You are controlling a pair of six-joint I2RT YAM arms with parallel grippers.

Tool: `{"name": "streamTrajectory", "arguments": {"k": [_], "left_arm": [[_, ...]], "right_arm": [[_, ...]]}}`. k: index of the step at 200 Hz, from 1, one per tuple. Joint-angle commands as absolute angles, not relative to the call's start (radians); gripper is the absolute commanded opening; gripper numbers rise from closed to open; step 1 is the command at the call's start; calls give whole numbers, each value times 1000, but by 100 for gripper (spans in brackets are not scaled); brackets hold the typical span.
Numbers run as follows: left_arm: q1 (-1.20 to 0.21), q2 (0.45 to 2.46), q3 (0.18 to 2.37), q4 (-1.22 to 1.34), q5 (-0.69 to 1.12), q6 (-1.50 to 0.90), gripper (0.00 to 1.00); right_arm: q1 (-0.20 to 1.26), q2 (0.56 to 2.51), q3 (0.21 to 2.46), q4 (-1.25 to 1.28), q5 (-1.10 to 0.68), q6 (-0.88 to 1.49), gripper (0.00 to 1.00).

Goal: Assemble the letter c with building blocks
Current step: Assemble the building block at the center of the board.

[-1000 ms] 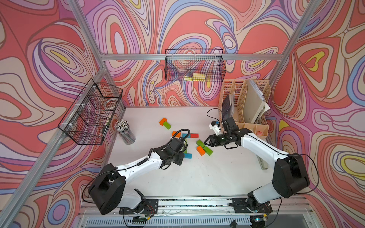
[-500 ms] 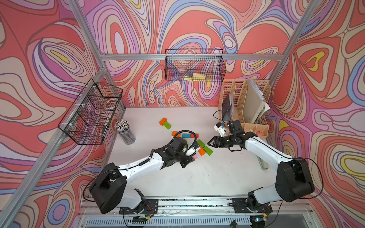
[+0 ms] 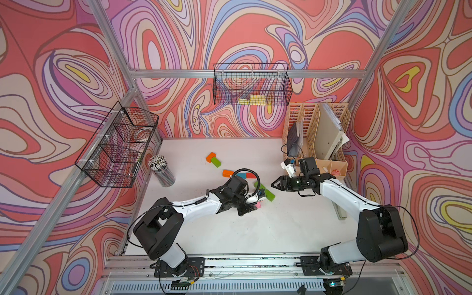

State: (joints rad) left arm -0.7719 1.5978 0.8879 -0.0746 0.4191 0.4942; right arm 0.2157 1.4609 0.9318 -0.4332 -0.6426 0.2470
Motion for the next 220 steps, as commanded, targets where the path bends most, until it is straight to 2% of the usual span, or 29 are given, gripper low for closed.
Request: {"name": "streamTrajectory", "arguments": {"k": [1,220], "left_arm": [[-775,1638,925,-50,449,564,21],[-775,1874,1082,-153,390,681,20]], "right_arm": [[205,1459,919,-405,-657,253,54],[170,1467,904,-385,-673,259,54]]}}
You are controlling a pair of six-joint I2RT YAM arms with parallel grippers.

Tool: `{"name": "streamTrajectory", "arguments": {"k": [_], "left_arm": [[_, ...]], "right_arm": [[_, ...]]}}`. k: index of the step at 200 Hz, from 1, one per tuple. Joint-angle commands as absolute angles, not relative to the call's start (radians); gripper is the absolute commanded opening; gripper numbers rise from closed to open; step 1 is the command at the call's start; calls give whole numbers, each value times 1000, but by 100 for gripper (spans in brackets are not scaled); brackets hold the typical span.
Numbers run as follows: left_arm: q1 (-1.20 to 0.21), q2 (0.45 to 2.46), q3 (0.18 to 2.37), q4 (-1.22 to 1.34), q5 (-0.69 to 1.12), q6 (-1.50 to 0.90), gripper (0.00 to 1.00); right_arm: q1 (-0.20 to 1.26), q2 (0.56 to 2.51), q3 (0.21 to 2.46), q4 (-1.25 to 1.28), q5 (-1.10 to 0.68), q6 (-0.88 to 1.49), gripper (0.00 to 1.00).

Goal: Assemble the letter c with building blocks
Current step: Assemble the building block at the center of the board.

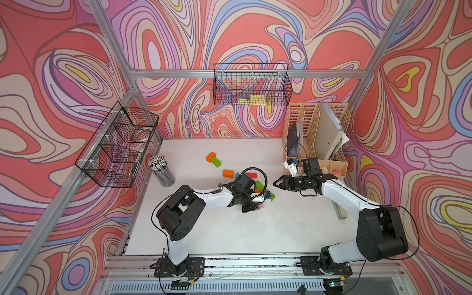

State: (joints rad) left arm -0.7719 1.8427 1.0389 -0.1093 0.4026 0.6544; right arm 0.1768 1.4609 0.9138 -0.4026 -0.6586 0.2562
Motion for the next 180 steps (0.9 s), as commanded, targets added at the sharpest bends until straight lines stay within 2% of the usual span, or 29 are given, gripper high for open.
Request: {"name": "streamTrajectory", "arguments": {"k": [1,180], "left_arm": [[-775,1876,1083,-154,389,681,20],[-742,1908,1136,-236,357,726,20]], "right_arm": [[170,1467,904,-385,-673,258,54],[166,1466,899,-381,-683,261,54]]}}
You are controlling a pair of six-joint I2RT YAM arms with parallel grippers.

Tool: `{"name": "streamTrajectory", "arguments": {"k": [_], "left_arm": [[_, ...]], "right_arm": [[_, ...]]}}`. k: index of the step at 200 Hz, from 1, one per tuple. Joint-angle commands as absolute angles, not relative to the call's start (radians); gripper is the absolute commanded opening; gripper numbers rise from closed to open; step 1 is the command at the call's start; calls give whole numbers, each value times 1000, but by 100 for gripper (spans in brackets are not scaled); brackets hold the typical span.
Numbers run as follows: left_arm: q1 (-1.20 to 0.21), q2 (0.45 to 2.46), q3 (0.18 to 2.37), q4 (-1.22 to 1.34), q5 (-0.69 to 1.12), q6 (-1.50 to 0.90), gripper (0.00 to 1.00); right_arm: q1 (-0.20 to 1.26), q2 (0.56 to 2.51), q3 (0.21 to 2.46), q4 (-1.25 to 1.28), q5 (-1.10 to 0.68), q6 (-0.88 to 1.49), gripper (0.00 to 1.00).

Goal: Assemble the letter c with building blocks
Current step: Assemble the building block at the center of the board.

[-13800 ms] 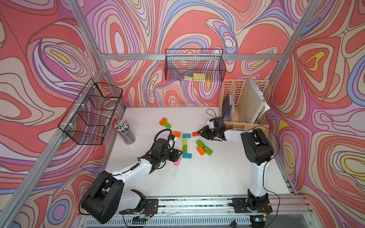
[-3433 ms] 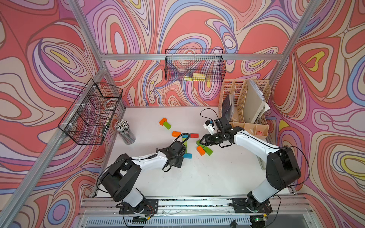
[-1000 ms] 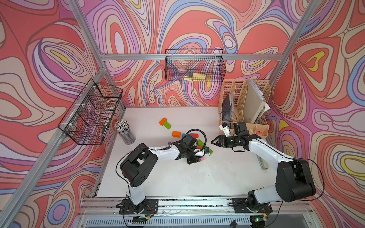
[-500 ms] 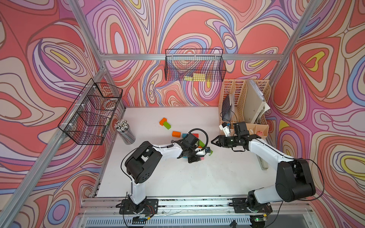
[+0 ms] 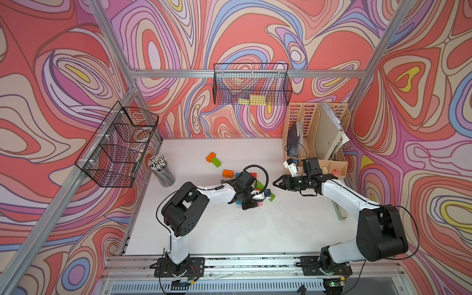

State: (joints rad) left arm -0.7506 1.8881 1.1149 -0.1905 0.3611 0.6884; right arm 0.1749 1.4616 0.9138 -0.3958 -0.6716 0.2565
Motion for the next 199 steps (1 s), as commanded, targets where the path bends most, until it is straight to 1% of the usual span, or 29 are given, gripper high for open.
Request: {"name": "streamTrajectory", "arguments": {"k": [1,199], "left_arm": [[-742,1908,1136,-236,357,727,20],[-733,1932,1160,-256,340,729,22]], "right_arm": [[166,1465,900,-380,-683,261,54],[164,1460,897,-380,-687,261,54]]}}
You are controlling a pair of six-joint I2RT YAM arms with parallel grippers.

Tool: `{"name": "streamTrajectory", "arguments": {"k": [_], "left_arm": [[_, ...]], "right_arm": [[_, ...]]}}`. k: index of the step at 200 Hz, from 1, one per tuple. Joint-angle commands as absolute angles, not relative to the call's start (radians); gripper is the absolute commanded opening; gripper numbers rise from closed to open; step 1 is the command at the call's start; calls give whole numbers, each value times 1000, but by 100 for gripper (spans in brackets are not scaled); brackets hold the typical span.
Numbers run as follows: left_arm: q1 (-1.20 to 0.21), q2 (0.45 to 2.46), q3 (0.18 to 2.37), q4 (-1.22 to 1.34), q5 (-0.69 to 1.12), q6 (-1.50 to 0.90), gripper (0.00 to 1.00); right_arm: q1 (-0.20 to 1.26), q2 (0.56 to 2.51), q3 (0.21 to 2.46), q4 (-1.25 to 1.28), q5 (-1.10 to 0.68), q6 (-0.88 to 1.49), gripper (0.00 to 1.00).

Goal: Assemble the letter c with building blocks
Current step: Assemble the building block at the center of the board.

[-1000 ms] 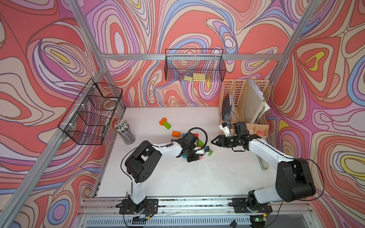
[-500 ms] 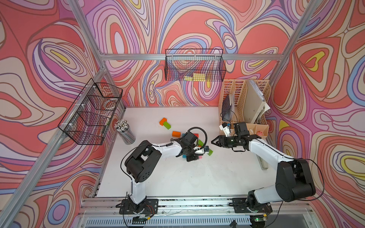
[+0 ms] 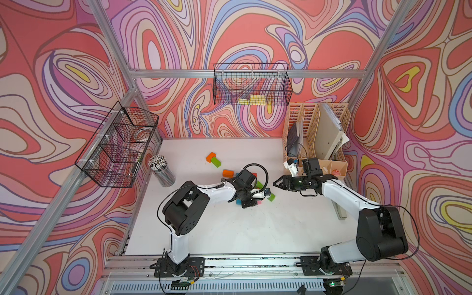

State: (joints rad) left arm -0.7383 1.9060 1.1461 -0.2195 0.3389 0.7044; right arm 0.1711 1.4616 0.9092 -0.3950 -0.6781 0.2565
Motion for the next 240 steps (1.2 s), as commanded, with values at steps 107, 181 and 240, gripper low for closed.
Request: {"name": "streamTrajectory", "arguments": {"k": [107,181,240], "left_arm": [[-733,1913,1162,-284,337,714,22],[-733,1904,1170,-301,337,706,22],[-733,1915,1183,-308,330,703,22]], "right_arm": [[163,1458,897,-379,-690,261,55],[164,1456,895,-379,-692,261,54],[162,1452,894,-379,-692,261,54]]}}
